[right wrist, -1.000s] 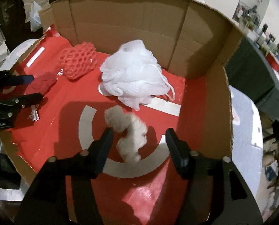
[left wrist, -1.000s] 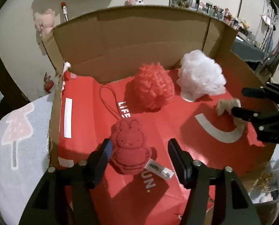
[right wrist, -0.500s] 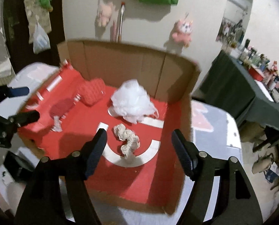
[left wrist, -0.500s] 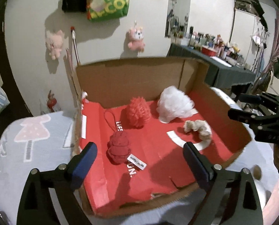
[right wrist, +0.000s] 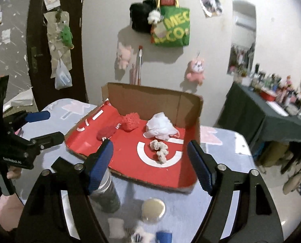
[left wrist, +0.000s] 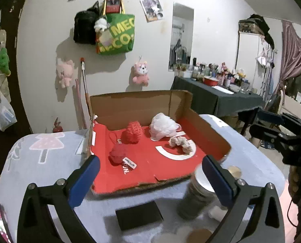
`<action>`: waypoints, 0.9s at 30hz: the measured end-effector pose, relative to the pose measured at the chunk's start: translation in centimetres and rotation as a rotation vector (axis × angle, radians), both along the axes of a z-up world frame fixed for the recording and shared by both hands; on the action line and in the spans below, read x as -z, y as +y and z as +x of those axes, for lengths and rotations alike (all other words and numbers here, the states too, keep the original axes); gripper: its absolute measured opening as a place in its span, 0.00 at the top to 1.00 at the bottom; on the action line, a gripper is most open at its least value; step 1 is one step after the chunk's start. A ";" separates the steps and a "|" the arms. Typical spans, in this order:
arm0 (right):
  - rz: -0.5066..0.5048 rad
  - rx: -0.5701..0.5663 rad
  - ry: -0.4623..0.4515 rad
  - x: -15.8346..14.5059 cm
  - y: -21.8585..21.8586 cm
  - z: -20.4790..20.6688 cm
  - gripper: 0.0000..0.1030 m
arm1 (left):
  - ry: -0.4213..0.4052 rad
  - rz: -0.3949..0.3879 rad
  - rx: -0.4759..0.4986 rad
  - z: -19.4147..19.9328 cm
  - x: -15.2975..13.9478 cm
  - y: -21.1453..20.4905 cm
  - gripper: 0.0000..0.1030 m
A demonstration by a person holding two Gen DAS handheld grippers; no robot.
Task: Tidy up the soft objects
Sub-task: 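Withdraw both tools from the box back over the table, then grasp the white tissue with the left tool while the right tool grasps the rolled white cloth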
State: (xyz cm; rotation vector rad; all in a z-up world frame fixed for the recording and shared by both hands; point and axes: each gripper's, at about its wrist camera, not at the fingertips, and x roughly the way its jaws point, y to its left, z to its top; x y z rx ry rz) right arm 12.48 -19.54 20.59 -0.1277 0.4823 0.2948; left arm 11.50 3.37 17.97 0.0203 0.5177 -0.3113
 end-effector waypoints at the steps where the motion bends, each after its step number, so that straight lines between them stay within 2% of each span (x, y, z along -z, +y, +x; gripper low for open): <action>1: 0.002 0.000 -0.014 0.0 0.0 -0.9 0.27 | -0.014 -0.004 -0.001 -0.9 0.0 0.0 0.00; 5: 0.011 -0.002 -0.053 0.7 0.2 -4.4 0.18 | -0.061 0.002 0.011 -4.3 0.6 -0.4 0.00; 11: 0.002 0.013 -0.104 3.0 1.0 -8.6 0.17 | -0.091 0.007 0.006 -8.5 2.8 -1.0 0.00; 19: 0.031 0.034 -0.072 7.1 1.4 -10.6 0.17 | -0.062 0.002 -0.025 -11.1 7.0 -1.2 0.00; 27: 0.067 0.058 -0.004 11.0 0.8 -10.4 0.17 | 0.002 -0.003 -0.053 -11.2 10.4 -0.3 0.00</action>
